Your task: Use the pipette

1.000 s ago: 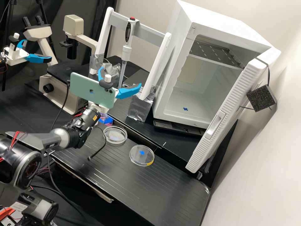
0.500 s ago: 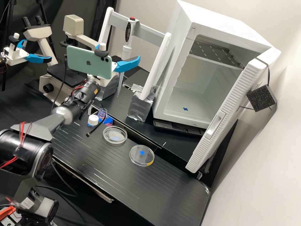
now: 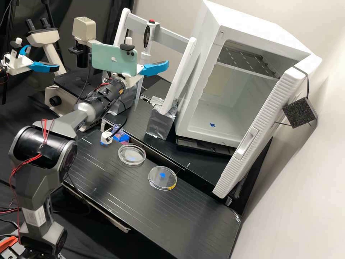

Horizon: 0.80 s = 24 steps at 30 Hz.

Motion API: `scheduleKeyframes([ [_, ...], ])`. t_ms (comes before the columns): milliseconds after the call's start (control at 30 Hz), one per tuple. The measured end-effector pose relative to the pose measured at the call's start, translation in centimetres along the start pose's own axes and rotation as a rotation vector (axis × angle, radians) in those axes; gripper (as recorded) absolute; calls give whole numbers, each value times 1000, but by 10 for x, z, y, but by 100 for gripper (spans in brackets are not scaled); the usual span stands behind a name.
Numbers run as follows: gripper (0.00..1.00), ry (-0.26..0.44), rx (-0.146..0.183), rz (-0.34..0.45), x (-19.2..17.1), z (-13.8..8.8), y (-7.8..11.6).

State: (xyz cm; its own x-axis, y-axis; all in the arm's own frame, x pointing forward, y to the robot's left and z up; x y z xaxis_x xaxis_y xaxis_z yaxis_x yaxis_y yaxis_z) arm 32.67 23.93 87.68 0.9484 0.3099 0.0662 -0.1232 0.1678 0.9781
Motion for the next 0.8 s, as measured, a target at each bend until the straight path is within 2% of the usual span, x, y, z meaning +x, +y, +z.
scheduleKeyframes([
  [100,100,-5,-1,-5,4,1,-1],
  [133,0,-5,0,-4,5,1,-1],
  [533,0,1,4,-3,12,-2,1],
  [700,0,-7,16,-3,13,-1,0],
  [800,0,-10,-4,-15,13,-1,-1],
])
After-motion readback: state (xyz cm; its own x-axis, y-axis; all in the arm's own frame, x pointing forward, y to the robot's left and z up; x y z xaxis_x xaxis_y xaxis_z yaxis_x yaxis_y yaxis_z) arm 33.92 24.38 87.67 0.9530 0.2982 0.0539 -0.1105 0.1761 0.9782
